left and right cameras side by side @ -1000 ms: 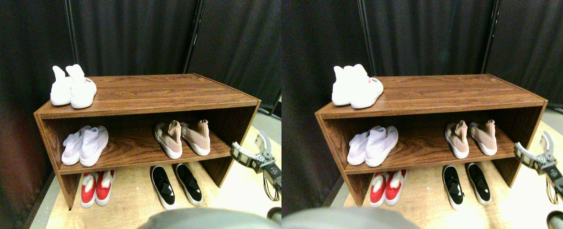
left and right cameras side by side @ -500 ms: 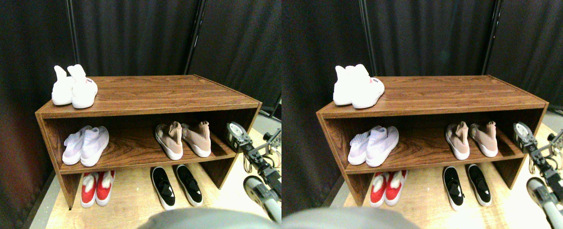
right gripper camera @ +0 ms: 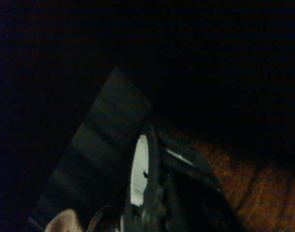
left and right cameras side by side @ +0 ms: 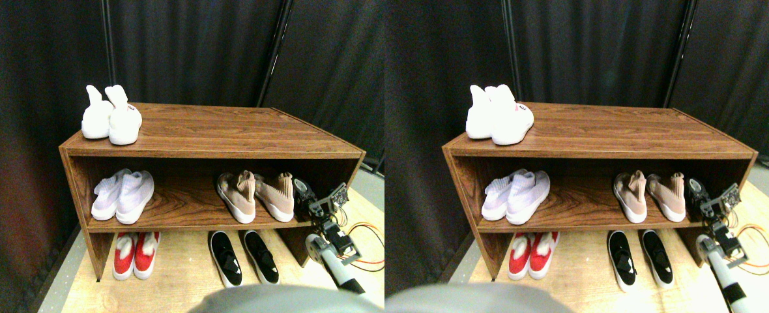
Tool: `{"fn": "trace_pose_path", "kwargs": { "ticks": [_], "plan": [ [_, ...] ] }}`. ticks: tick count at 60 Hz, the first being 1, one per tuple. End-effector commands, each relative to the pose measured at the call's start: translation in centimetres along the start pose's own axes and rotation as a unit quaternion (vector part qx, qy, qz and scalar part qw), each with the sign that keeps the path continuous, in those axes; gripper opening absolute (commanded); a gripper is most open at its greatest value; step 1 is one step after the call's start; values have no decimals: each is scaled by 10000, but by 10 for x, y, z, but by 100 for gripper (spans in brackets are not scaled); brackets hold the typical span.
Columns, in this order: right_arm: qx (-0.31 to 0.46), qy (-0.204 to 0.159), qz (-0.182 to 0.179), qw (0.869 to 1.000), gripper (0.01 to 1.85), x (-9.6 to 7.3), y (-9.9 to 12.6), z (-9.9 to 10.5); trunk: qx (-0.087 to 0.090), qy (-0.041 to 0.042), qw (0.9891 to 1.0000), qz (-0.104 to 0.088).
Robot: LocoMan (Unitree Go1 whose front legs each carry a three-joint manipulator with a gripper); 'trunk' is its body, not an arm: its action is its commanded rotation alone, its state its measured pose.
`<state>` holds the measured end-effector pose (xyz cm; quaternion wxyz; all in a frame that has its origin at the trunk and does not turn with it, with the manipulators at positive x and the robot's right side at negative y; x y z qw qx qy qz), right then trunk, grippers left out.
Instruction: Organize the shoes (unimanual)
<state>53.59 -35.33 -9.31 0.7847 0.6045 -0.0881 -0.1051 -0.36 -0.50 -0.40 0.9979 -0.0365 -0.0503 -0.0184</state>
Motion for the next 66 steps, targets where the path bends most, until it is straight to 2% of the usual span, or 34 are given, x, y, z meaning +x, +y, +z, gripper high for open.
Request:
{"fn": "trace_pose_path", "kwargs": {
  "ticks": [1, 10, 11, 18, 32, 53, 66],
  "plan": [
    [43, -12, -92, 9999, 6, 1, -7, -2, -171, 101, 9997, 132],
    [21, 76, -185, 9998, 6, -1, -9, -12, -250, 115, 9994, 226],
    [5, 215, -183, 9996, 6, 0, -10, -14, -260, 114, 9993, 238],
    [53, 419, -215, 9989, 6, -5, -6, -24, -303, 124, 9990, 298],
    [38, 612, -237, 9978, 6, -24, 5, -47, -377, 111, 9986, 360],
    [-33, 630, -303, 9975, 6, -36, 6, -70, -467, 120, 9979, 431],
    [134, 667, -319, 9972, 6, -35, 5, -78, -469, 137, 9979, 437]
  ]
}}
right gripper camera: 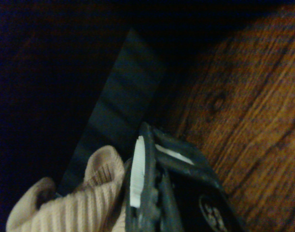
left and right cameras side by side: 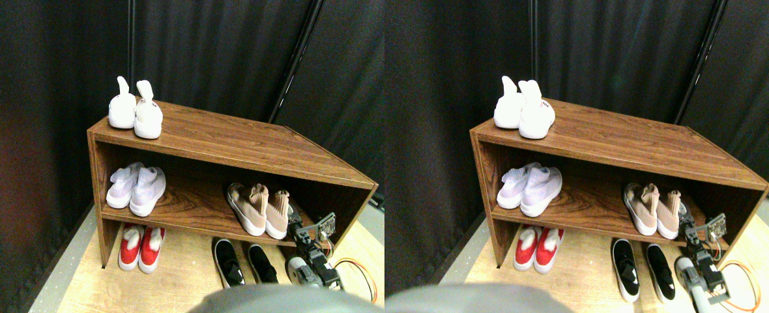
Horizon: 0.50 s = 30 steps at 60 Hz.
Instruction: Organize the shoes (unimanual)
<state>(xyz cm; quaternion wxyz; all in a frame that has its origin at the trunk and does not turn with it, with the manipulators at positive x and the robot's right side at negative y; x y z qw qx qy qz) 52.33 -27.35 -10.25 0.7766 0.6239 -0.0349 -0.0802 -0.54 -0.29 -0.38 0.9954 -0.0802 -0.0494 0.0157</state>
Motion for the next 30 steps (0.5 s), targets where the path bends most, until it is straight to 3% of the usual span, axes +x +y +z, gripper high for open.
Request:
{"fn": "trace_pose_path", "kwargs": {
  "ticks": [1, 12, 30],
  "plan": [
    [-24, 83, -171, 9998, 6, 0, -5, -5, -43, 148, 9998, 81],
    [-117, -28, -142, 9998, 6, 0, -8, -5, -25, 151, 9999, 69],
    [-318, -142, -64, 9994, 6, 7, -2, 19, 152, 146, 9997, -120]
  ]
}}
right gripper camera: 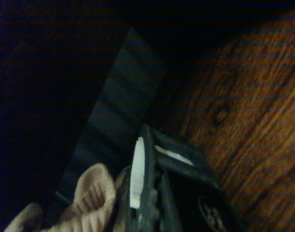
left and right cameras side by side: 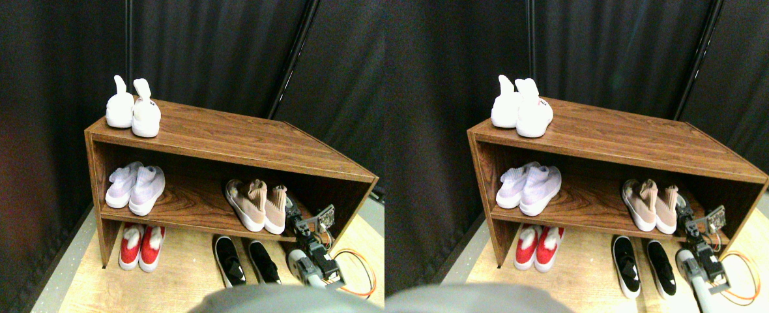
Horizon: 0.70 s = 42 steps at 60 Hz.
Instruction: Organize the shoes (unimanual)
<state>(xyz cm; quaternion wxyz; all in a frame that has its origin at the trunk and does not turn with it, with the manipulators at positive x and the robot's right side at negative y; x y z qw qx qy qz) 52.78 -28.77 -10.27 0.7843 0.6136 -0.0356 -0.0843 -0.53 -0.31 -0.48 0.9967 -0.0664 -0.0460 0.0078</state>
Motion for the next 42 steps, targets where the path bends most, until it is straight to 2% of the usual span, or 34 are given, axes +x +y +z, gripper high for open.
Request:
{"fn": "trace_pose_path", "kwargs": {
  "ticks": [1, 7, 11, 20, 25, 33, 36, 38, 39, 42],
  "plan": [
    [-223, -97, -4, 9997, 6, -1, 3, 8, 24, 107, 9999, -49],
    [-536, -44, 269, 9982, 6, -8, 12, 15, 79, 89, 9998, -159],
    [-758, -52, 504, 9958, 6, -19, 25, 21, 86, 87, 9998, -182],
    [-715, 84, 731, 9947, 6, -36, 39, 30, 128, 97, 9995, -268],
    [-750, 398, 935, 9920, 6, -50, 44, 33, 134, 103, 9995, -283],
    [-702, 656, 1154, 9887, 6, -70, 42, 38, 163, 170, 9993, -288],
    [-747, 744, 1264, 9864, 6, -84, 41, 39, 173, 203, 9992, -297],
    [-779, 770, 1294, 9855, 6, -86, 41, 39, 174, 216, 9992, -296],
    [-740, 789, 1344, 9850, 6, -95, 40, 40, 182, 232, 9991, -293],
    [-759, 797, 1388, 9842, 6, -102, 39, 40, 196, 272, 9990, -288]
  ]
}}
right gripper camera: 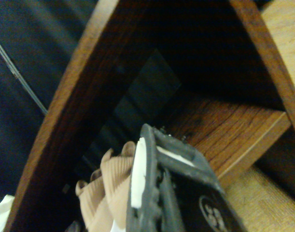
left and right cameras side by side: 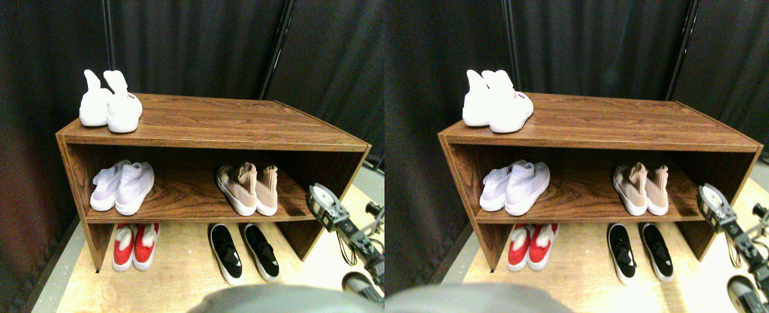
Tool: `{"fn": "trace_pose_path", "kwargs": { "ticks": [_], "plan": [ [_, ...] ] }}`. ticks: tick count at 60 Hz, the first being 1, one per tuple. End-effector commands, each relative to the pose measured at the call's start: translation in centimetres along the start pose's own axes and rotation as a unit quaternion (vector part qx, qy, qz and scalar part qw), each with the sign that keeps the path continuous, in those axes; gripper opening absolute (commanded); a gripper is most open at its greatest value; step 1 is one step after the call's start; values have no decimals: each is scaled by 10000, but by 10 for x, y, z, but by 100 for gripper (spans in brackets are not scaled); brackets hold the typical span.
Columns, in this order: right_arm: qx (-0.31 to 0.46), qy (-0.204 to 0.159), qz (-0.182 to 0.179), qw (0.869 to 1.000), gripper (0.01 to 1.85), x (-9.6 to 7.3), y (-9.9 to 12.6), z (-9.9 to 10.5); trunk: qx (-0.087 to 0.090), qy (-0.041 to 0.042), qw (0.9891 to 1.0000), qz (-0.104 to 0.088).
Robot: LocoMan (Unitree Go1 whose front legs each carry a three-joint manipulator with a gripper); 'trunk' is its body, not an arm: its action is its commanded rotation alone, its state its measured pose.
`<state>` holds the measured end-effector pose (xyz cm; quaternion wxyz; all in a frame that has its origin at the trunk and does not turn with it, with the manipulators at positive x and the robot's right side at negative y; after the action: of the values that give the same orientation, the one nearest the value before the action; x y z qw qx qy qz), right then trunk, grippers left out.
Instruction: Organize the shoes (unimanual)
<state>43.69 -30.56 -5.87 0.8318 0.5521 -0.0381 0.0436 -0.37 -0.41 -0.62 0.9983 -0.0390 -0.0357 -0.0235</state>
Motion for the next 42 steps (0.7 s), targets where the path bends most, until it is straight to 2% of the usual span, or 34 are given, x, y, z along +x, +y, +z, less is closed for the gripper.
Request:
{"fn": "trace_pose_path", "kwargs": {
  "ticks": [1, 13, 20, 31, 38, 42],
  "plan": [
    [-199, 63, 372, 9991, 6, -15, 12, -3, -64, 167, 9998, 26],
    [-92, 404, 438, 9982, 6, -41, 6, -8, -59, 280, 9996, 41],
    [253, 472, 319, 9981, 6, -48, -15, -14, -64, 385, 9992, 78],
    [523, 579, 110, 9969, 6, -50, -45, -25, -55, 495, 9987, 120],
    [486, 613, -192, 9967, 6, -44, -69, -30, -46, 547, 9984, 142],
    [505, 361, -415, 9972, 6, -39, -82, -32, -45, 551, 9984, 145]
  ]
}}
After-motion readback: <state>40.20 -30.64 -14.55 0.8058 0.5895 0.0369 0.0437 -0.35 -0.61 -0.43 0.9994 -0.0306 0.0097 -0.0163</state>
